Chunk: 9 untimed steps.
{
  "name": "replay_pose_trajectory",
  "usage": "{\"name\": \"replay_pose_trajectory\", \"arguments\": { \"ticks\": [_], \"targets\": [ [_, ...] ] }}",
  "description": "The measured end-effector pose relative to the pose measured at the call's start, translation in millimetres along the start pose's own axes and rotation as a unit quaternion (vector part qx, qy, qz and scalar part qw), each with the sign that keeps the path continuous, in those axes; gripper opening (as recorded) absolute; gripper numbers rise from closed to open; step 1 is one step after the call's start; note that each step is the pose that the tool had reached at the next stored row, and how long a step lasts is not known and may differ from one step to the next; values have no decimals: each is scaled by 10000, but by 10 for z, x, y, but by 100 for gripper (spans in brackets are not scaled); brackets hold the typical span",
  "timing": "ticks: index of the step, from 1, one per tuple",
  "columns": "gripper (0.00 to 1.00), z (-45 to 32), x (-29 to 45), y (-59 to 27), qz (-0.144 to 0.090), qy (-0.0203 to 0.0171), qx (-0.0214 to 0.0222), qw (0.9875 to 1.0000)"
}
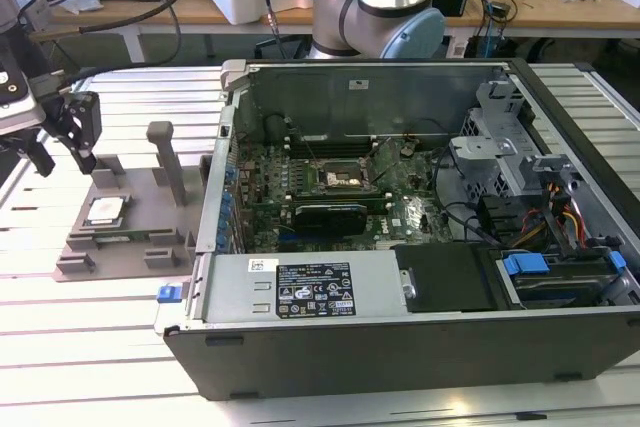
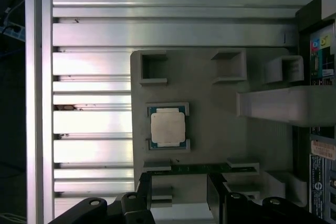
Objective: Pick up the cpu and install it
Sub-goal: 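Pick up the cpu and move it towards the insertion slot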
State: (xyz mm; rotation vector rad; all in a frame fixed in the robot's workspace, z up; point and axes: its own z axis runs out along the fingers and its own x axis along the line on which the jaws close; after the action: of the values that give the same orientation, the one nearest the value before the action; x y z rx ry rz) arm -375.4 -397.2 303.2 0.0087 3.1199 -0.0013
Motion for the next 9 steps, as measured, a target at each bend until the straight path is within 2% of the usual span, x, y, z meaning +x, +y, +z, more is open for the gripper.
{"name": "replay_pose_trajectory", "arguments": {
  "ticks": [9],
  "targets": [
    [54,42,1,0,0,1,0,10000]
  ]
}}
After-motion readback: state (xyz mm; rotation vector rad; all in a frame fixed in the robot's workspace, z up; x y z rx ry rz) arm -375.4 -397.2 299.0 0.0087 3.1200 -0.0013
